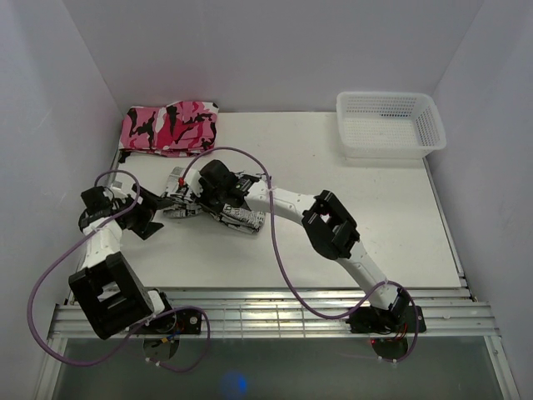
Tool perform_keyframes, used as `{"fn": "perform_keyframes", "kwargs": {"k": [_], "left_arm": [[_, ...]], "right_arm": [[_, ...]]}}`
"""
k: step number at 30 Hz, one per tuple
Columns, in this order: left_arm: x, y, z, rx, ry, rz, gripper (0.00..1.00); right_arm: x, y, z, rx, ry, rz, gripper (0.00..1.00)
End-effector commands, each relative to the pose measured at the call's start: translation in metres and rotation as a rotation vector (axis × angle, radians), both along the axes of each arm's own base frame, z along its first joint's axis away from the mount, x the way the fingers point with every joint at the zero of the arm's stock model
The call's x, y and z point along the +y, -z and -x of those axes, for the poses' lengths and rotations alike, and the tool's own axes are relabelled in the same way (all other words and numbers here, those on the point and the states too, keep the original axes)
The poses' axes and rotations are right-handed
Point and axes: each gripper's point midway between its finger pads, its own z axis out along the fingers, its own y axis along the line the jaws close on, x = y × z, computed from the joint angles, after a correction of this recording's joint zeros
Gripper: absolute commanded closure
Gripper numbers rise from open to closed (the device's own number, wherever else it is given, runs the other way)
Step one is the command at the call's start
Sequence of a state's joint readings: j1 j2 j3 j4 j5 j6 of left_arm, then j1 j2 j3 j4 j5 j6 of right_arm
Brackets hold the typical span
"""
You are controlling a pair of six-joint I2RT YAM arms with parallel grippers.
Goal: Fold and stack the trousers
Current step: Neatly place the folded trousers to the corner
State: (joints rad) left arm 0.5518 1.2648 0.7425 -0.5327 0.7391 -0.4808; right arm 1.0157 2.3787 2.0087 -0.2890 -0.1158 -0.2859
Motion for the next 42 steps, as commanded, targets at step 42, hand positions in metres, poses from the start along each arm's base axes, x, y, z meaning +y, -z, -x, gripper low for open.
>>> {"fn": "perform_keyframes", "kwargs": {"k": [42], "left_arm": [[-0.053,0.07,-0.064,0.062,-0.157,0.034,0.26]], "right_arm": [[0.035,-0.041,0.034,0.435,0.023,-0.273,0.92]]}}
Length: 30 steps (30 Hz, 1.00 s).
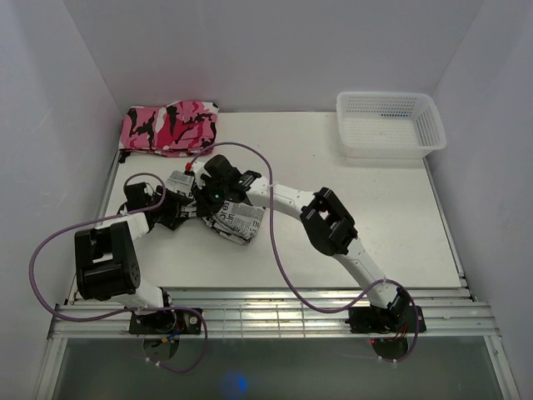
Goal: Fold and stack the trousers
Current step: Neatly place the folded trousers to the corner
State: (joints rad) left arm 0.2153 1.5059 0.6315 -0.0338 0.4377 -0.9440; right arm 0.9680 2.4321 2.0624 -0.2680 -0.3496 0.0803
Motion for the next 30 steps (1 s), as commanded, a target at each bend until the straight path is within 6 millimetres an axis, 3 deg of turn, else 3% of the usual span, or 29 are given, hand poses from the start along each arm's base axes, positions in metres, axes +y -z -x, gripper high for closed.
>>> {"fn": "perform_keyframes", "kwargs": {"k": [1,2,7,9,10,12,13,15,16,17,18,19,20,22,23,24,26,27,28,30], "left_arm": [[-0.002,0.0,-0.006,-0.066,-0.005,0.0,0.3],[-0.003,0.002,-0.006,-0.064,-0.006,0.002,0.39],[-0.001,0.001,-0.01,-0.082,-0.004,-0.012,0.54],[-0.003,-0.003,-0.012,-0.105,0.014,-0.008,0.74],[-0.003,-0.009,-0.017,-0.135,0.029,-0.016,0.91],[-0.006,-0.02,-0.021,-0.178,0.068,-0.017,1.0],[-0.006,-0.032,-0.028,-0.226,0.085,-0.028,1.0],[-0.008,-0.048,-0.033,-0.293,0.127,-0.058,1.0],[-0.01,-0.062,-0.037,-0.349,0.147,-0.079,1.0],[-0.011,-0.073,-0.043,-0.399,0.182,-0.122,1.0],[-0.012,-0.081,-0.046,-0.431,0.203,-0.152,1.0],[-0.021,-0.09,-0.05,-0.472,0.243,-0.182,1.0],[-0.025,-0.107,-0.058,-0.528,0.273,-0.217,1.0],[-0.043,-0.123,-0.064,-0.618,0.38,-0.303,1.0],[-0.051,-0.128,-0.068,-0.65,0.417,-0.33,1.0],[-0.056,-0.144,-0.077,-0.72,0.467,-0.391,1.0],[-0.084,-0.154,-0.083,-0.793,0.561,-0.445,1.0],[-0.09,-0.171,-0.093,-0.853,0.581,-0.479,1.0],[-0.102,-0.177,-0.097,-0.903,0.627,-0.519,1.0],[-0.11,-0.179,-0.113,-0.935,0.655,-0.536,1.0]], "right_arm": [[0.019,-0.039,0.017,0.032,-0.058,-0.133,0.92],[0.019,-0.039,0.017,0.032,-0.055,-0.135,0.92],[0.017,-0.034,0.02,0.036,-0.061,-0.127,0.92],[0.017,-0.035,0.026,0.043,-0.088,-0.127,0.92],[0.016,-0.035,0.029,0.04,-0.107,-0.126,0.92],[0.008,-0.039,0.031,0.039,-0.125,-0.121,0.76],[0.002,-0.042,0.03,0.029,-0.13,-0.119,0.58],[-0.022,-0.052,0.024,0.034,-0.119,-0.119,0.39],[-0.032,-0.059,0.021,0.045,-0.119,-0.129,0.24],[-0.044,-0.085,0.017,0.022,-0.115,-0.162,0.18],[-0.067,-0.08,0.006,0.044,-0.096,-0.154,0.12],[-0.08,-0.089,0.0,0.026,-0.088,-0.166,0.07],[-0.103,-0.113,-0.017,-0.024,-0.054,-0.191,0.01],[-0.134,-0.113,-0.028,-0.043,-0.019,-0.173,0.08],[-0.16,-0.127,-0.043,-0.063,0.031,-0.175,0.09],[-0.176,-0.119,-0.045,-0.06,0.049,-0.154,0.09],[-0.213,-0.129,-0.061,-0.084,0.121,-0.148,0.1],[-0.226,-0.128,-0.064,-0.094,0.139,-0.139,0.1],[-0.24,-0.117,-0.063,-0.078,0.165,-0.117,0.1],[-0.269,-0.123,-0.072,-0.096,0.226,-0.115,0.1]]}}
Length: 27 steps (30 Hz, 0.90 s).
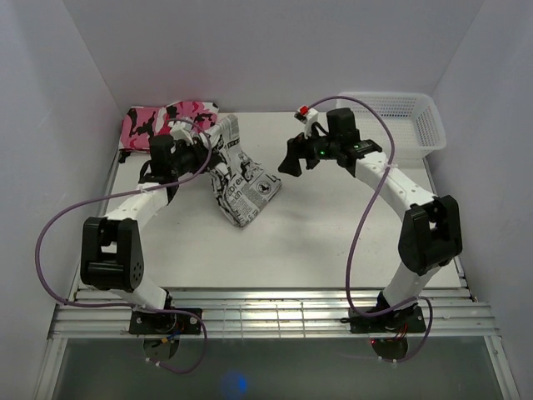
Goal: Fold and stack the trousers
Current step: Neatly place the folded trousers to the corner
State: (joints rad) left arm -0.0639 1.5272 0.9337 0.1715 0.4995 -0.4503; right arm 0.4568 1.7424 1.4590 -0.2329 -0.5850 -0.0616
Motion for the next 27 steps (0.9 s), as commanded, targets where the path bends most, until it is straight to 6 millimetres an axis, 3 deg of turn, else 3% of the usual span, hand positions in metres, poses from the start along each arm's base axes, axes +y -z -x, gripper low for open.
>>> {"fn": "perform_keyframes", "kwargs": {"k": [1,3,4,7,10,11,16,17,18,20,27], "left_arm": [[-0.022,-0.071,-0.041,-0.346,0.111,-0.116,1.0],[-0.028,-0.07,-0.062,-0.375,0.121,-0.136,1.0],[-0.03,-0.096,-0.076,-0.451,0.111,-0.128,1.0],[-0.028,-0.123,-0.109,-0.551,0.069,-0.129,1.0],[-0.025,-0.132,-0.134,-0.59,0.022,-0.126,1.0],[-0.024,-0.148,-0.14,-0.627,0.01,-0.116,1.0],[-0.014,-0.177,-0.163,-0.732,-0.069,-0.108,1.0],[-0.012,-0.172,-0.169,-0.729,-0.079,-0.106,1.0],[-0.009,-0.183,-0.172,-0.751,-0.091,-0.093,1.0],[0.0,-0.185,-0.181,-0.758,-0.12,-0.091,1.0],[0.03,-0.218,-0.196,-0.82,-0.203,-0.073,1.0]], "right_arm": [[-0.027,0.023,0.018,0.037,-0.004,0.049,0.1],[-0.045,0.018,0.015,0.025,0.037,0.05,0.1],[-0.051,0.017,0.017,0.017,0.045,0.055,0.1],[-0.061,0.017,0.018,0.011,0.067,0.067,0.1],[-0.065,0.018,0.023,0.008,0.072,0.077,0.1],[-0.067,0.022,0.024,0.013,0.073,0.083,0.1],[-0.068,0.027,0.025,0.026,0.076,0.09,0.1],[-0.068,0.03,0.025,0.031,0.076,0.092,0.1],[-0.068,0.029,0.025,0.03,0.076,0.092,0.1],[-0.068,0.031,0.025,0.036,0.076,0.094,0.1],[-0.069,0.037,0.026,0.05,0.076,0.098,0.1]]}}
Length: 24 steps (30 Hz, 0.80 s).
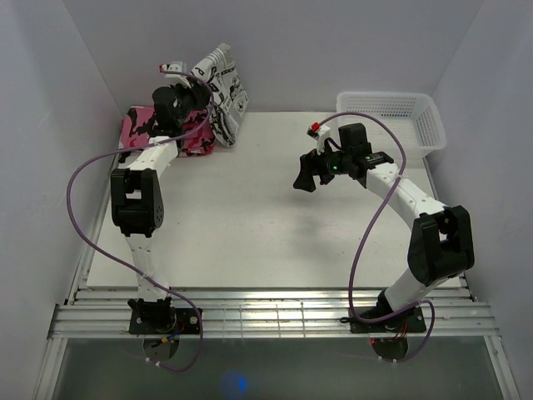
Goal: Fold and stack the trousers
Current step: Neatly place the folded trousers to the corner
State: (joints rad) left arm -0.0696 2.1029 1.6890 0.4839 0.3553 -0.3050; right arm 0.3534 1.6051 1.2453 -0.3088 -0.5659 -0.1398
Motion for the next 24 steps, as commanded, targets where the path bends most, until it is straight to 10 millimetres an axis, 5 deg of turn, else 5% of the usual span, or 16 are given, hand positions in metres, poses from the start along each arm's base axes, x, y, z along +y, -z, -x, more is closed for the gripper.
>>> {"fn": "perform_keyframes", "kwargs": {"k": [1,9,10,24], "left_arm": [[0.025,-0.112,0.008,-0.274,-0.062,0.052,1.0],[0.051,-0.114,0.005,-0.269,-0.101,0.078,1.0],[0.08,-0.111,0.002,-0.264,-0.143,0.077,1.0],[0.177,-0.006,-0.008,-0.076,-0.305,0.131,1.0]], "right_arm": [[-0.002,-0.002,0.001,-0.018,-0.006,0.0,0.1],[-0.002,-0.002,0.001,-0.012,-0.007,-0.002,0.1],[-0.002,0.0,0.002,-0.011,-0.006,0.0,0.1],[-0.003,0.01,0.003,0.019,-0.004,0.019,0.1]]}}
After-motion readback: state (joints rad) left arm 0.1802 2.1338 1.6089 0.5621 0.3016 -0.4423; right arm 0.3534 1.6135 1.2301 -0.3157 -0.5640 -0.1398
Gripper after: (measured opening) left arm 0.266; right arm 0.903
